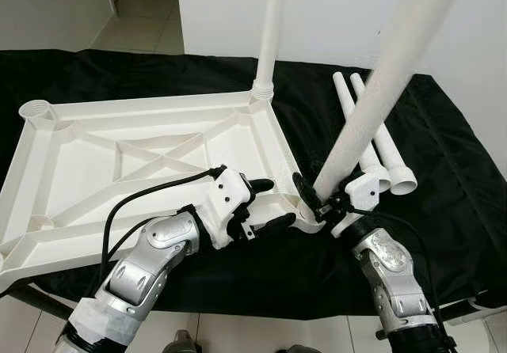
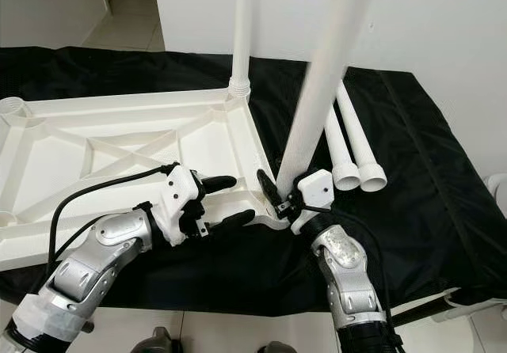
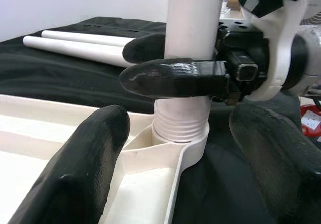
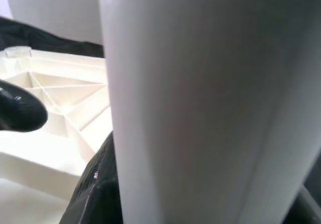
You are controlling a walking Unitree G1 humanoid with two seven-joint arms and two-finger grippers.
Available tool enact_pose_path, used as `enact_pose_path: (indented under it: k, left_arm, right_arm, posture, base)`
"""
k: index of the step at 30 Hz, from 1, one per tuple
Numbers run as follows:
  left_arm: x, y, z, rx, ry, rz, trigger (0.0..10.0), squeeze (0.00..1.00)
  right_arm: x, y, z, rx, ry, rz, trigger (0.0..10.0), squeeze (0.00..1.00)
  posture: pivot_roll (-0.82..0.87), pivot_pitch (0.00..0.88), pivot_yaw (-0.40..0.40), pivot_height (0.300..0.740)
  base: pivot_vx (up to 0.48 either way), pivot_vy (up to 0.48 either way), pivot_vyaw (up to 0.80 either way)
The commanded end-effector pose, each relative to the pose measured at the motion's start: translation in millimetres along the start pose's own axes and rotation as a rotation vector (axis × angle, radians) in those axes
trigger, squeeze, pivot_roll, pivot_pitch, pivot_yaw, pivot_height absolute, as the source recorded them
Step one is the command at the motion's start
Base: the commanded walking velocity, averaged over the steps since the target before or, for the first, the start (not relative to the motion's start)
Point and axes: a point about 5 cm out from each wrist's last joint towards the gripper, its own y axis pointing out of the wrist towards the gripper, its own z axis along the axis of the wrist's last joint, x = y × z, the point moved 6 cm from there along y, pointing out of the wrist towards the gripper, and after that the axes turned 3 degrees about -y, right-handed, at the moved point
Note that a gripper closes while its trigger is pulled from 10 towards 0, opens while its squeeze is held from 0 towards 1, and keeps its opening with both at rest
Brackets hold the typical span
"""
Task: Building children table
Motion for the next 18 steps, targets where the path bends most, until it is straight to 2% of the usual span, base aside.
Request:
enact_pose_path:
  k: [1,7,11,15,18]
  left_arm:
    - [-1.6,1.3,2,-0.002,0.015,-0.003,10.0,0.0]
    - [-4.0,1.4,4,0.005,0.024,-0.004,10.0,0.0]
    - [-3.6,2.0,4,0.007,0.026,-0.007,10.0,0.0]
    - [-2.6,2.5,4,0.009,0.029,-0.009,10.0,0.0]
    - [-1.9,3.2,5,0.014,0.029,-0.008,10.0,0.0]
  right_arm:
    - [2.0,-11.3,-47,-0.194,0.126,-0.047,10.0,0.0]
    - [16.8,-4.7,-47,-0.211,0.185,-0.114,10.0,0.0]
    - [23.9,-3.1,-48,-0.222,0.19,-0.148,10.0,0.0]
    - [27.0,-4.3,-49,-0.221,0.145,-0.17,10.0,0.0]
    - [32.5,-8.5,-46,-0.185,0.113,-0.248,10.0,0.0]
  posture:
    - [0.06,0.053,-0.026,0.74]
    - [0.06,0.049,-0.028,0.74]
    - [0.06,0.047,-0.032,0.74]
    - [0.06,0.046,-0.035,0.74]
    - [0.06,0.041,-0.042,0.74]
  base:
    - [0.0,0.0,0.0]
    - [0.0,0.0,0.0]
    - [0.0,0.0,0.0]
    - [0.0,0.0,0.0]
    - [0.0,0.0,0.0]
